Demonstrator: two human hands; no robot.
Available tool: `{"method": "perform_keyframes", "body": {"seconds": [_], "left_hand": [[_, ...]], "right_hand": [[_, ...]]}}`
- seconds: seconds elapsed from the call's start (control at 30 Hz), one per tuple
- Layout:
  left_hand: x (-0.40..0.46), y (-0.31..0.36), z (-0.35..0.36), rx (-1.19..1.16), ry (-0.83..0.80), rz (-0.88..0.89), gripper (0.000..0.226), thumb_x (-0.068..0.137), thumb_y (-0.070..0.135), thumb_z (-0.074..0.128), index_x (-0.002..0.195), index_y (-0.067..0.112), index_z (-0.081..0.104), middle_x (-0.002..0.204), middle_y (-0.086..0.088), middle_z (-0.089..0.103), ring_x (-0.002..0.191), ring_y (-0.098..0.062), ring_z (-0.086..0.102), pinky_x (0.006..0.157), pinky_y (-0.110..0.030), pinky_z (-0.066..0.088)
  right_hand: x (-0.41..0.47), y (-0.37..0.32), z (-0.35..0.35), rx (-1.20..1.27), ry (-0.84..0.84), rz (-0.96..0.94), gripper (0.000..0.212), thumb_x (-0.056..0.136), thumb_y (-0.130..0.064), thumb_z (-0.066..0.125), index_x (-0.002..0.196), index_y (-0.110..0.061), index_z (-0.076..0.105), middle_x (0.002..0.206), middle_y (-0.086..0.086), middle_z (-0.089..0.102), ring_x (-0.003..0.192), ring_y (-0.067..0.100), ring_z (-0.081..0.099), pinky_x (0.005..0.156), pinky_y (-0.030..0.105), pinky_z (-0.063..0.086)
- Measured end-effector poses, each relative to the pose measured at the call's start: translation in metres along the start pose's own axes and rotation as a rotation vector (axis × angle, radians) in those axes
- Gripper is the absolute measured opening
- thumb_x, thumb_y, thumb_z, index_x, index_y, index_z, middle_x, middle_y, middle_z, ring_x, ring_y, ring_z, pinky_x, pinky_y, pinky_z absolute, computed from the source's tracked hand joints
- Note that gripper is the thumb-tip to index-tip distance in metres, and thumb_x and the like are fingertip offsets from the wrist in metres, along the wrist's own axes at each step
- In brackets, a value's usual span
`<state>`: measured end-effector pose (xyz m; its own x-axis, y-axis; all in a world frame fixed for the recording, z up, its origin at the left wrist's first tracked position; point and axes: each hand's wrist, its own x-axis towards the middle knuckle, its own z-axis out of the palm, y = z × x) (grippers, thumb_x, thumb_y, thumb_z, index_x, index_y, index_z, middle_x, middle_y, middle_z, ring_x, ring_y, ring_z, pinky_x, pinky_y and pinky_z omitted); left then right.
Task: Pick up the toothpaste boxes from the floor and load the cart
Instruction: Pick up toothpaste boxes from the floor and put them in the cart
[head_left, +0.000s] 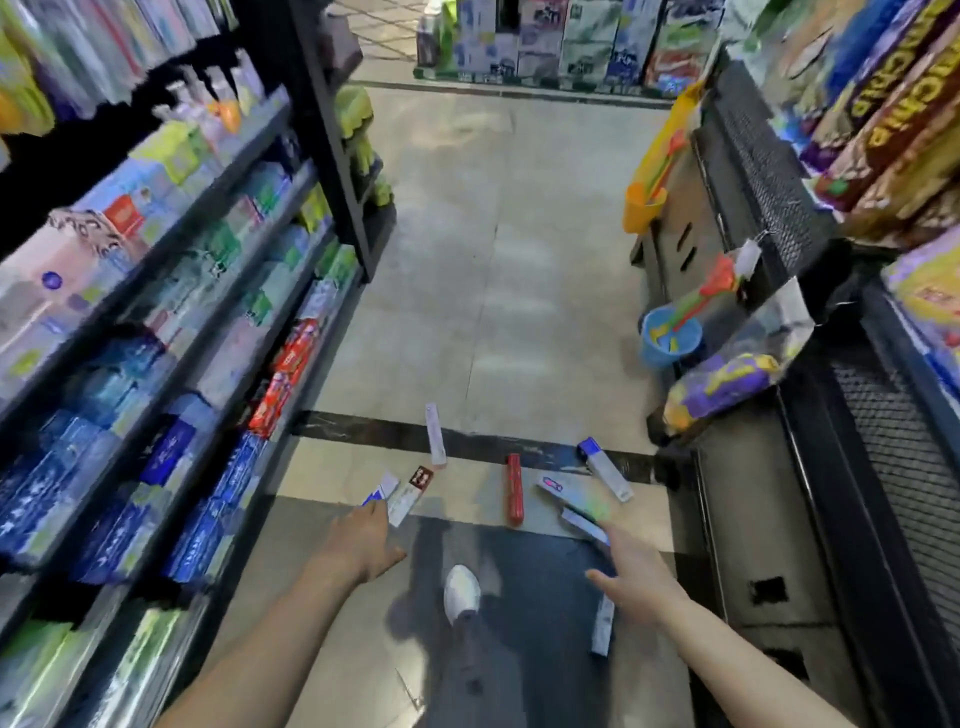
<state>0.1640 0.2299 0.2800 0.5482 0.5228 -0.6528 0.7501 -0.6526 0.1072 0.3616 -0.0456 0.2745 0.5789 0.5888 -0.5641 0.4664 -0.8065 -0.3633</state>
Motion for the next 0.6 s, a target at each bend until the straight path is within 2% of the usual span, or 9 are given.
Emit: {"method": "perform_keyframes", "body": {"seconds": [0.13,0.23,0.3,0.37,0.43,0.6], "left_hand": [[0.085,0.001,-0.037,-0.044,-0.058,0.003,0.046,0.082,0.044,0.057,0.117,0.015,0.048,0.124,-0.007,0.055,0.112,-0.026,0.053,0.089,-0.036,0.044],[0.145,0.008,-0.050,-0.053,-0.081,0.015,0.045,0.086,0.043,0.054,0.119,0.014,0.047,0.125,-0.007,0.055,0.114,-0.026,0.052,0.087,-0.033,0.043],[0.190,0.013,-0.046,-0.075,-0.076,0.022,0.044,0.089,0.046,0.050,0.121,0.016,0.046,0.124,-0.006,0.056,0.113,-0.026,0.054,0.084,-0.033,0.042],[0.239,0.016,-0.029,-0.127,-0.082,0.017,0.041,0.090,0.048,0.046,0.117,0.018,0.044,0.119,-0.005,0.058,0.108,-0.025,0.056,0.079,-0.033,0.043],[0.295,0.016,-0.003,-0.095,-0.111,0.024,0.040,0.092,0.043,0.046,0.121,0.016,0.042,0.123,-0.003,0.054,0.111,-0.023,0.053,0.081,-0.032,0.042],[0.405,0.013,0.068,-0.038,-0.190,0.014,0.039,0.090,0.042,0.048,0.119,0.016,0.042,0.124,-0.002,0.053,0.111,-0.022,0.053,0.086,-0.035,0.046]], "right_hand": [[0.081,-0.017,-0.006,-0.013,-0.057,0.077,0.071,0.088,-0.042,0.056,0.148,-0.020,0.025,0.146,0.002,0.041,0.130,0.021,0.044,0.103,0.031,0.038],[0.138,-0.022,0.005,0.011,-0.102,0.114,0.065,0.089,-0.042,0.054,0.145,-0.022,0.030,0.140,-0.001,0.047,0.125,0.020,0.048,0.098,0.030,0.039],[0.178,-0.017,0.021,0.016,-0.153,0.132,0.069,0.090,-0.042,0.051,0.149,-0.019,0.024,0.148,-0.002,0.039,0.134,0.018,0.040,0.106,0.028,0.033],[0.224,-0.006,0.043,0.017,-0.196,0.143,0.072,0.093,-0.043,0.048,0.151,-0.018,0.014,0.156,-0.002,0.025,0.142,0.013,0.028,0.111,0.024,0.022],[0.273,0.008,0.072,0.052,-0.213,0.170,0.074,0.094,-0.042,0.048,0.151,-0.017,0.008,0.158,-0.004,0.016,0.144,0.010,0.021,0.112,0.021,0.016],[0.368,0.047,0.146,0.180,-0.313,0.337,0.078,0.090,-0.039,0.057,0.150,-0.016,0.012,0.155,0.002,0.026,0.142,0.016,0.028,0.111,0.026,0.024]]}}
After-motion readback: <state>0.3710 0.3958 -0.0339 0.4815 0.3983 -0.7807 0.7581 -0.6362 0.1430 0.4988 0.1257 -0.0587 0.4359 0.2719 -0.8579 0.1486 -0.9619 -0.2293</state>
